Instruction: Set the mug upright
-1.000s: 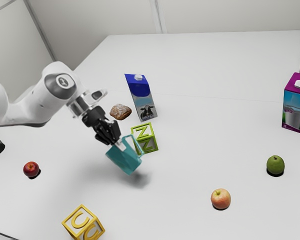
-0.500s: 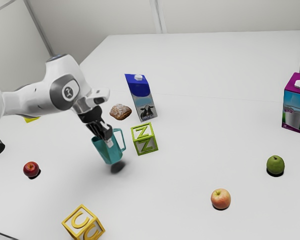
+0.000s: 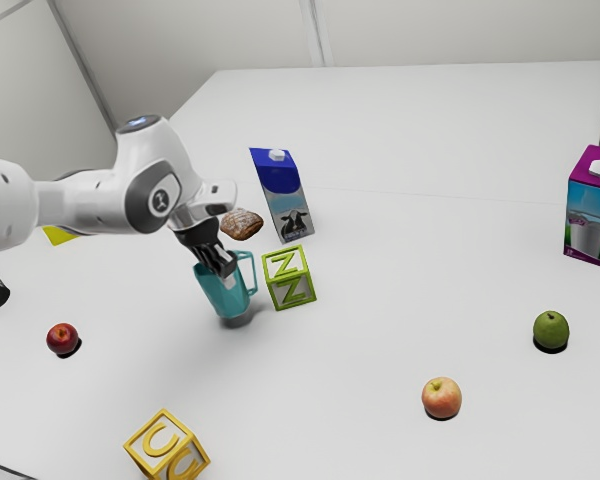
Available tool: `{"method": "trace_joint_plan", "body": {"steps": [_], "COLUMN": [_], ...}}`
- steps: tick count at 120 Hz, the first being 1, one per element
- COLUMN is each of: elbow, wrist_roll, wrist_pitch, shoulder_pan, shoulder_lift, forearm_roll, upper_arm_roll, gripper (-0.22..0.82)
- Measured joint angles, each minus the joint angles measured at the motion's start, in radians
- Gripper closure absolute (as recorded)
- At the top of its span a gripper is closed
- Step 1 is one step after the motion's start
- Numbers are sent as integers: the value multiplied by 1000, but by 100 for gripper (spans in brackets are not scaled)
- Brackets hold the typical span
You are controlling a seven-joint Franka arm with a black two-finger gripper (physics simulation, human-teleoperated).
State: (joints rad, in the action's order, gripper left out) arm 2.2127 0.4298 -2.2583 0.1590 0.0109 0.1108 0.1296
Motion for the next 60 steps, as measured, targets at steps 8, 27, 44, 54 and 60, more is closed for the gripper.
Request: {"method": "trace_joint_plan", "body": {"steps": [8,27,44,54,60], "elbow": [-3,-16,-33,-36,-36], "wrist_roll": [-1,-4,-6,-7,-7], "wrist_pitch": [-20,-57,-74,-83,-87], "shoulder_pan": [0,1,5,9,11], "shoulder_lift": [13,38,59,70,73], "forearm_roll": [-10,-31,-49,-59,-62], "upper_arm_roll": [-1,-2,-2,-2,-2], "gripper": [79,79,79,79,79]}}
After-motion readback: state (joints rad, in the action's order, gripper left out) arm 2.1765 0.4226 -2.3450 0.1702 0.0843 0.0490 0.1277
